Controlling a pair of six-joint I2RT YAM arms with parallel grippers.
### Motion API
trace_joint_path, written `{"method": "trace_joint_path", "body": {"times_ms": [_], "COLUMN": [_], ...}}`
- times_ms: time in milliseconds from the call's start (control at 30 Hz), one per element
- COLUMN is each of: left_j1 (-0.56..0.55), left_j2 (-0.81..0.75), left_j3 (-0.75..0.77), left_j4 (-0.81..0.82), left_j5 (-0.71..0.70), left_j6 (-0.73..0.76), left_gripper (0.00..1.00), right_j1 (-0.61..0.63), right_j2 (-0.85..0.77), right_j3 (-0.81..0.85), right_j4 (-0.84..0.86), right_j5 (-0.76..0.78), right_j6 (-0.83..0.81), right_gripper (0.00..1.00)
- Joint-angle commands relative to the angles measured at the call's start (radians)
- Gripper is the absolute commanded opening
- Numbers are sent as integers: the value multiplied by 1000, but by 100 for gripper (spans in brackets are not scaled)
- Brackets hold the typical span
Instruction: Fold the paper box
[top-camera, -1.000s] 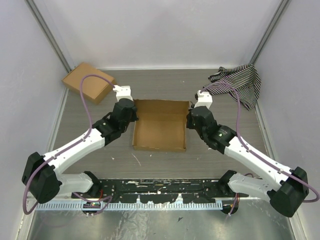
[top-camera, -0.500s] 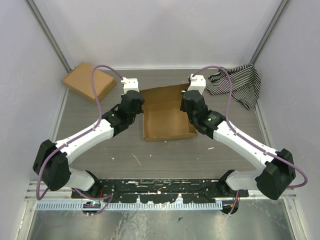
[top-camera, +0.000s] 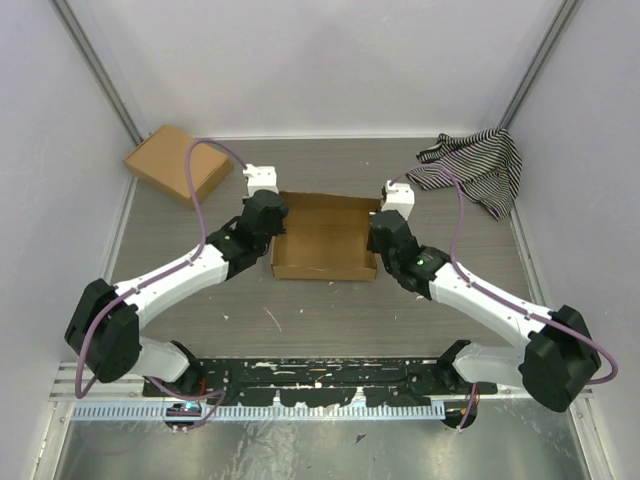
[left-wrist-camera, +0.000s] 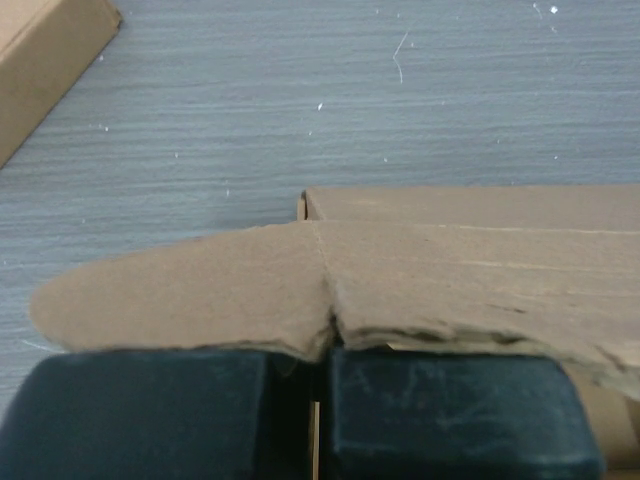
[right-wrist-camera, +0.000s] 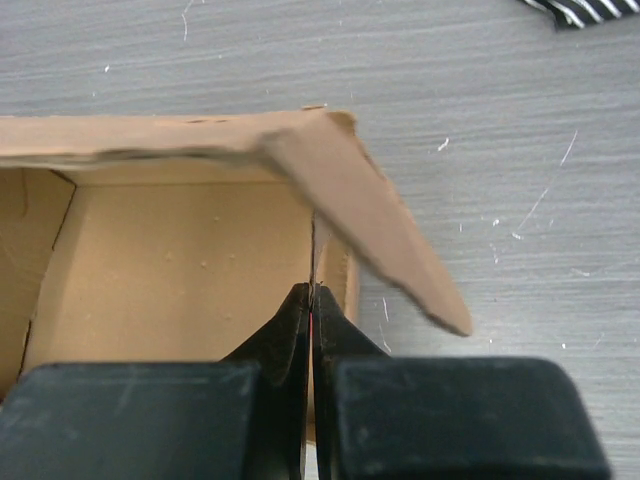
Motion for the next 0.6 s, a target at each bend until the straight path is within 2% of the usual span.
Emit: {"method": "trace_joint_path", "body": {"times_ms": [0, 133, 233, 300, 333, 400, 467, 567], "left_j1": [-6, -6, -13, -19, -20, -21, -23, -26], "left_j2": [-52, -103, -130, -189, -205, -250, -309, -414], "left_j3": [-83, -144, -183, -206, -215, -226, -242, -267], "left_j4": [16, 3, -25, -49, -66, -119, -170, -246], "left_j5": [4, 24, 33, 35, 36, 40, 51, 72], "left_j6": [-36, -70, -99, -111, -120, -139, -157, -186], "left_gripper": [0, 0, 14, 26, 37, 48, 53, 55], "right_j1": [7, 7, 7, 9, 10, 9, 9, 9], "right_j2": [-75, -126, -151, -175, -192, -232, -283, -375], "right_j3": [-59, -100, -112, -123, -132, -149, -155, -148], "right_j4": [-22, -51, -85, -111, -123, -156, -203, -298], "right_j5": [-33, -52, -89, -110, -122, -150, -172, -197], "right_j6": [64, 84, 97, 113, 119, 127, 132, 136], "right_gripper": [2, 3, 8, 20, 29, 44, 50, 54]}}
